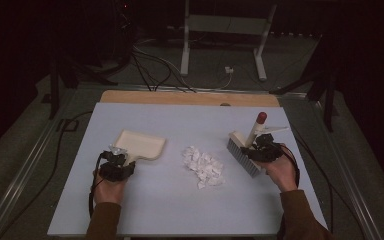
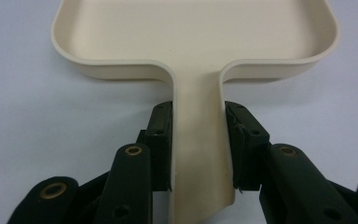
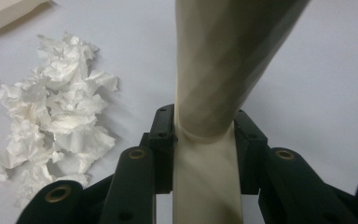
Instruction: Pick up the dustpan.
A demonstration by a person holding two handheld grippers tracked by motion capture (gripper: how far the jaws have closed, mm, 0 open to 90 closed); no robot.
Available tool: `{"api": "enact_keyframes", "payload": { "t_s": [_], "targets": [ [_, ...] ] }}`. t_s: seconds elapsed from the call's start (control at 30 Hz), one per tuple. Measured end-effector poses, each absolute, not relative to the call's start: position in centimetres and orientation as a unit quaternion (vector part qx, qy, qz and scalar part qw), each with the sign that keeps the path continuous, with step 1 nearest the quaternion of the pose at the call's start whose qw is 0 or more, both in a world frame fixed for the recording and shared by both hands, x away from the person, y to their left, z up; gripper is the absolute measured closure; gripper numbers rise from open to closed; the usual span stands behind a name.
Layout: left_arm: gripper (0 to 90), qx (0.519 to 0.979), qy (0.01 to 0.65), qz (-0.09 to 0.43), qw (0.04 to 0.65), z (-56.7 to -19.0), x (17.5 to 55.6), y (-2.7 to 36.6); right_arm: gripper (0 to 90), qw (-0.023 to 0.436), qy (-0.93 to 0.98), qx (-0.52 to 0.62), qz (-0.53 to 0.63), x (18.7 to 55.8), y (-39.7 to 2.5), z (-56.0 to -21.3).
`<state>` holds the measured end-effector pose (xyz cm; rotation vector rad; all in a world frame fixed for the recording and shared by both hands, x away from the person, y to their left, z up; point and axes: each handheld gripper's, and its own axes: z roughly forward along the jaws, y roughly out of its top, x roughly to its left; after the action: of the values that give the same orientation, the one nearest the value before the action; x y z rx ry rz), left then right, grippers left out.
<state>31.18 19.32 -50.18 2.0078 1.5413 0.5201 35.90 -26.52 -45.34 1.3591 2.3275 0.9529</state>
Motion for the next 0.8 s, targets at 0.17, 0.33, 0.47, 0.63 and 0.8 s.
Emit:
{"api": "enact_keyframes", "payload": {
  "t_s": [0.17,0.33,0.47,0.63,0.8],
  "targets": [
    [66.5,0.754,0.562,0.192,0.281,-49.5,31.1,19.2,66.4,0.140,0.806,0.471,0.331,35.9,-26.6,-45.4],
    [66.5,0.761,0.551,0.190,0.285,-48.9,31.0,19.2,66.4,0.140,0.806,0.470,0.332,35.9,-26.6,-45.4],
    [66.5,0.768,0.539,0.187,0.290,-48.4,30.9,19.4,66.4,0.139,0.807,0.469,0.332,35.9,-26.5,-45.4],
    [66.5,0.773,0.529,0.187,0.295,-48.0,30.8,19.6,66.4,0.139,0.807,0.468,0.332,35.9,-26.5,-45.4],
    [66.5,0.780,0.516,0.177,0.306,-47.9,30.8,20.1,66.4,0.139,0.807,0.469,0.331,35.8,-26.4,-45.3]
  ]
}}
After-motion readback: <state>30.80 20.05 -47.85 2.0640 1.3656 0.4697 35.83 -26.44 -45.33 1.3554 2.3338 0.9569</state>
